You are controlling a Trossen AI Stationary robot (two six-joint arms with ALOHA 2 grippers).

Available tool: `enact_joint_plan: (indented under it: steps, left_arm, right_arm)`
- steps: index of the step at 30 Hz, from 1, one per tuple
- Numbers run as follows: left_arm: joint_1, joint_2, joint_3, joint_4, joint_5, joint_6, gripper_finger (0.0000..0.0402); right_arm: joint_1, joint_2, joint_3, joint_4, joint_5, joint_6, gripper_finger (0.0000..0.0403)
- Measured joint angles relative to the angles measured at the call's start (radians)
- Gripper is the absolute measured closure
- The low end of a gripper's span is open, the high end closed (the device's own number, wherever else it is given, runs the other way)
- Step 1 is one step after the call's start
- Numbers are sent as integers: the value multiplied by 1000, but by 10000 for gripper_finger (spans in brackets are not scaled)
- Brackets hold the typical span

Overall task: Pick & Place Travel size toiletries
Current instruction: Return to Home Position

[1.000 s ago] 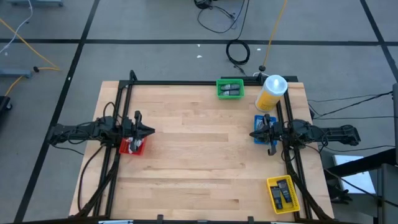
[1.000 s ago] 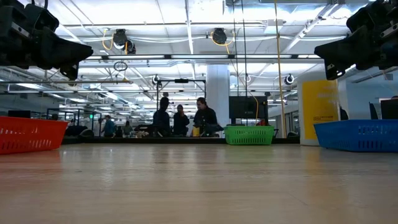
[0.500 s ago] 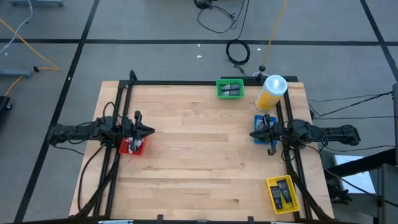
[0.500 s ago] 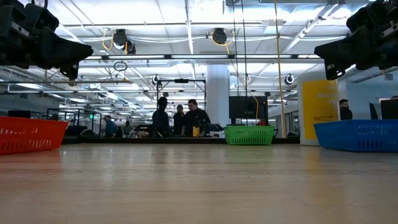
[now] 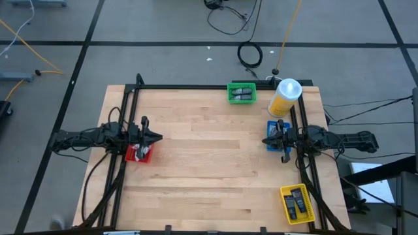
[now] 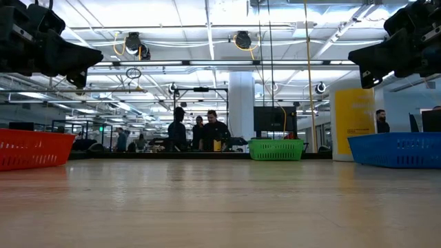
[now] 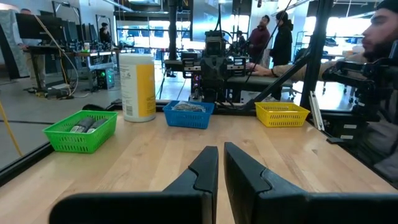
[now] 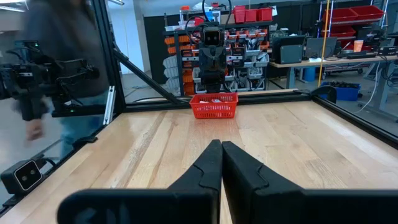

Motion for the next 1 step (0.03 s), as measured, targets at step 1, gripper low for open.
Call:
enact_joint_plan:
  steps: [1]
  left_arm:
    - [0,0,0,0,0,0,376]
  right_arm:
    - [0,0,0,0,0,0,399]
